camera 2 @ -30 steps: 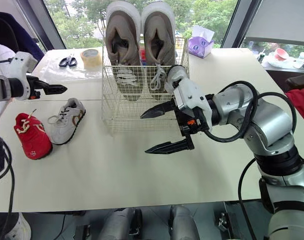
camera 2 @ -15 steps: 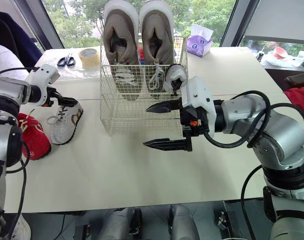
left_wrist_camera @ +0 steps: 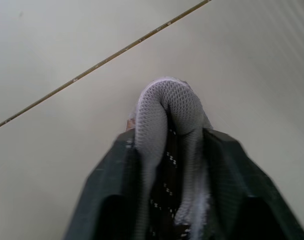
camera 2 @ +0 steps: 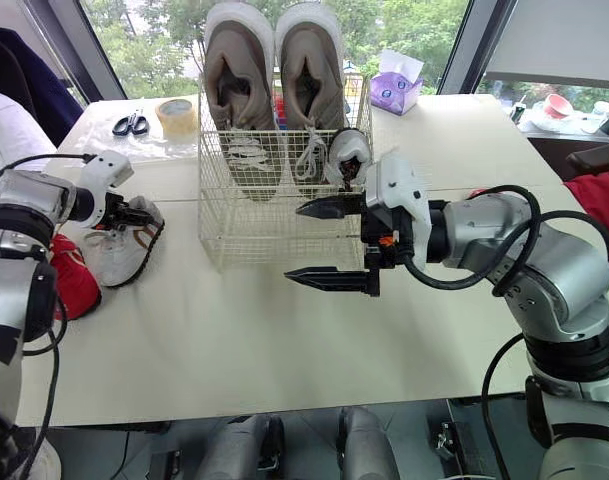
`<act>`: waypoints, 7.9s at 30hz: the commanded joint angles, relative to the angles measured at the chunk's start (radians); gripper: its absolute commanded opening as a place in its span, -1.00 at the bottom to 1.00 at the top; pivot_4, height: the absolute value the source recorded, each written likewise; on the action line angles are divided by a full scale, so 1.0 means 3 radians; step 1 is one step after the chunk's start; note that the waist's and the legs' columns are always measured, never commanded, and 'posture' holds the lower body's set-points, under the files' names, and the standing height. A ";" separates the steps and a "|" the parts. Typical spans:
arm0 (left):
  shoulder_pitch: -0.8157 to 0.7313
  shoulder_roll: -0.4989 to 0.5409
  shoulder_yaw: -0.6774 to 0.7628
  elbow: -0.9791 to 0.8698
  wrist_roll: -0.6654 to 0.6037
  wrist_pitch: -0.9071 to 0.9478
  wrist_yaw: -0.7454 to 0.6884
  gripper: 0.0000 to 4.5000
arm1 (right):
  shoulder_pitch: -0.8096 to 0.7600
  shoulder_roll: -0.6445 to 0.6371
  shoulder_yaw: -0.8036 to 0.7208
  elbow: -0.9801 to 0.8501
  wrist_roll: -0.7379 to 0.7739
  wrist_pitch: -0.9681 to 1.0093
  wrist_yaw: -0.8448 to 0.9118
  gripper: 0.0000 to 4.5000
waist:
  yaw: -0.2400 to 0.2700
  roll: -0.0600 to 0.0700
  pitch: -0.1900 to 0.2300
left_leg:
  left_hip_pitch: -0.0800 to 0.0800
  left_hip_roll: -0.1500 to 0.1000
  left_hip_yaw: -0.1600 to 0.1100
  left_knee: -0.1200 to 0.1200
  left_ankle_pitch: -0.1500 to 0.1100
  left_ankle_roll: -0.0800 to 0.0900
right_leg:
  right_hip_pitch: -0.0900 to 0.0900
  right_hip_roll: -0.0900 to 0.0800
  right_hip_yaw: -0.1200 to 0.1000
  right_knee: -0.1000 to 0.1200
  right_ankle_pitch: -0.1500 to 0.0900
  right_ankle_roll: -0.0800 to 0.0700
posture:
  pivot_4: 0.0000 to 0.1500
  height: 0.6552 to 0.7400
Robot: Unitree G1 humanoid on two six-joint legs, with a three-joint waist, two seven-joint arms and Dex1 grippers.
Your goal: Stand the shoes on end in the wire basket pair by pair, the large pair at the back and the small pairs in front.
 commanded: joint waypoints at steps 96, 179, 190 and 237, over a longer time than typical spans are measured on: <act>0.2537 -0.0276 0.2181 -0.6010 -0.5442 0.2077 0.1916 0.98 | 0.0110 0.0136 -0.1743 0.1201 -0.0106 -0.0048 -0.1357 1.00 | 0.0011 -0.0013 0.0003 | 0.0014 0.0000 -0.0029 0.0025 0.0014 -0.0024 | 0.0029 0.0001 0.0003 0.0004 0.0006 0.0004 | 1.00 1.00; 0.0941 0.0651 0.1534 -0.3802 -0.5657 0.1895 0.0805 1.00 | -0.1741 0.0098 -0.0082 0.2035 -0.1689 -0.2710 0.0277 -0.11 | -0.0062 0.0080 0.0002 | 0.0049 -0.0003 -0.0012 -0.0031 0.0016 -0.0035 | 0.0054 0.0013 0.0017 -0.0045 -0.0004 -0.0001 | 1.00 1.00; 0.0463 0.0440 0.1355 -0.3549 -0.5031 0.2172 0.0219 1.00 | -0.1425 0.0258 0.0033 0.1600 -0.1630 -0.2721 0.0455 -0.11 | -0.0064 0.0058 0.0007 | 0.0049 -0.0002 -0.0015 -0.0030 0.0017 -0.0038 | 0.0053 0.0014 0.0015 -0.0044 -0.0004 0.0000 | 1.00 1.00; 0.1081 -0.1529 0.2322 -0.4611 -0.5687 0.1413 0.2010 -0.58 | -0.0581 0.2533 -0.0464 0.0307 0.1583 -0.1281 -0.3208 0.97 | -0.0059 0.0041 -0.0001 | 0.0054 -0.0003 -0.0028 -0.0025 0.0022 -0.0042 | 0.0053 0.0010 0.0014 -0.0007 -0.0002 -0.0004 | 1.00 1.00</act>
